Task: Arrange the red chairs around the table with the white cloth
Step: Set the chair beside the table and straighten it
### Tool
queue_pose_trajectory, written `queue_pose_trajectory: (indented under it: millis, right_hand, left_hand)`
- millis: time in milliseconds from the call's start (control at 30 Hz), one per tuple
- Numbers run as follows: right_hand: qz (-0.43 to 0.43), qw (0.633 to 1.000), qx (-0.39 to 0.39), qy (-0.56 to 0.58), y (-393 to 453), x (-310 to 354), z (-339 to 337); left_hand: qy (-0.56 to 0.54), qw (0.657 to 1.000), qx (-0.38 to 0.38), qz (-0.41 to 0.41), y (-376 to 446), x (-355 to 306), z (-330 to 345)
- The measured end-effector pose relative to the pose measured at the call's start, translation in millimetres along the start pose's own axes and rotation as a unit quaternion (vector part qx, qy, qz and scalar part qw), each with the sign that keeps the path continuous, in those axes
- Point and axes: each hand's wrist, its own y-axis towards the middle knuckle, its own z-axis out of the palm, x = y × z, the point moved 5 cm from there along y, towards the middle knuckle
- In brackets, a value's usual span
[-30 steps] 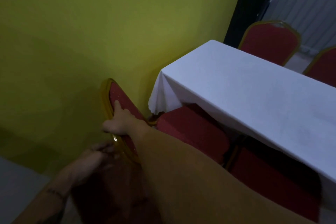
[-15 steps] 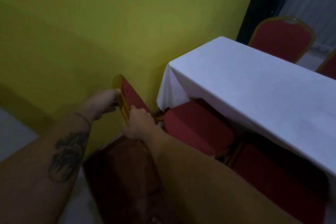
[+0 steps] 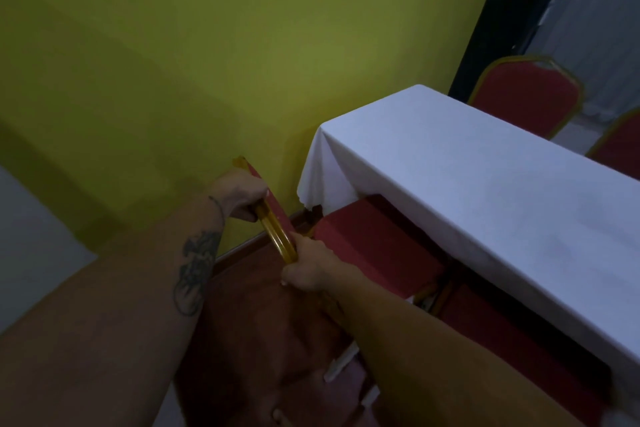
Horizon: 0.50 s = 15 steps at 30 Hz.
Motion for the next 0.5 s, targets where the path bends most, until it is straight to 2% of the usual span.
queue_pose_trajectory:
  millis: [333,500]
  right_hand:
    - [-0.020,0.999,0.025,0.036,-27,-43,-26]
    - [-0.027,0.999,0.036,0.012,-44,-54,-44]
  left_hand:
    - [-0.051,0.998,-0.021,0.010,-27,-4,47]
    - [-0.069,0.998,0.010,0.008,-25,-3,63]
